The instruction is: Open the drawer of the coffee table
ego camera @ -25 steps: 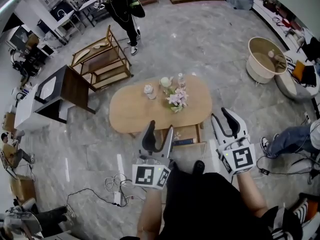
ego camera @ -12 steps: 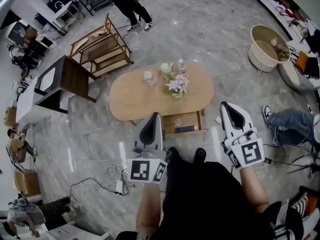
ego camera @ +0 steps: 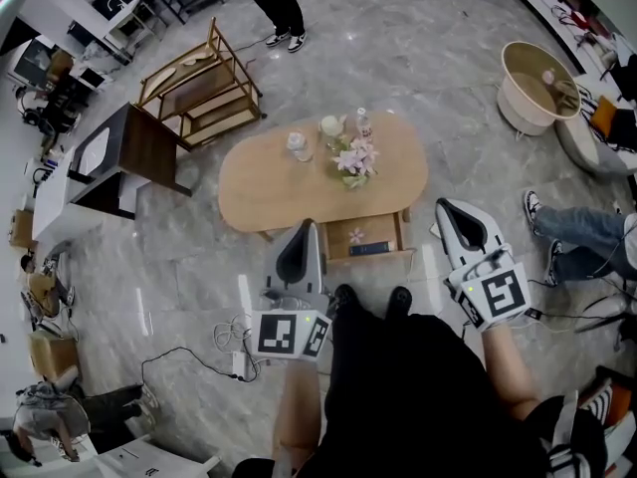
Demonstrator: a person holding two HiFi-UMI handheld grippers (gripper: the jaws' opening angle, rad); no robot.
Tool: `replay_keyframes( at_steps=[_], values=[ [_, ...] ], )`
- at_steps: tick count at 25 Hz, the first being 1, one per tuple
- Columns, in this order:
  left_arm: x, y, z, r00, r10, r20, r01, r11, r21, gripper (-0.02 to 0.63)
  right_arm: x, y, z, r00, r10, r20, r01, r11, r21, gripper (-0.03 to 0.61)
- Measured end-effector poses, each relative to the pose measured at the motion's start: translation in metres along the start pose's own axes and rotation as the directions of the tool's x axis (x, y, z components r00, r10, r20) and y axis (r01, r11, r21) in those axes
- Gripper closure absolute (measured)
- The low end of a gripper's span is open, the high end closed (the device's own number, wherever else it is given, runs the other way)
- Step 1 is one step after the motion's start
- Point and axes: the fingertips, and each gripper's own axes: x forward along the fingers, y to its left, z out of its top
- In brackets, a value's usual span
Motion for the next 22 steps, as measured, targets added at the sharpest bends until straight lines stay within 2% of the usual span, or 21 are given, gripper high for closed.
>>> replay_keyframes(
  at_steps=[22],
  values=[
    [-0.007, 0.004, -0.012, 1.0, 0.017, -0.018, -0.017, 1.0, -0.004, 0.6, -0.004, 0.005, -0.009, 0.999, -0.01, -0.034, 0.01, 1.0, -0.008, 0.566]
  ],
)
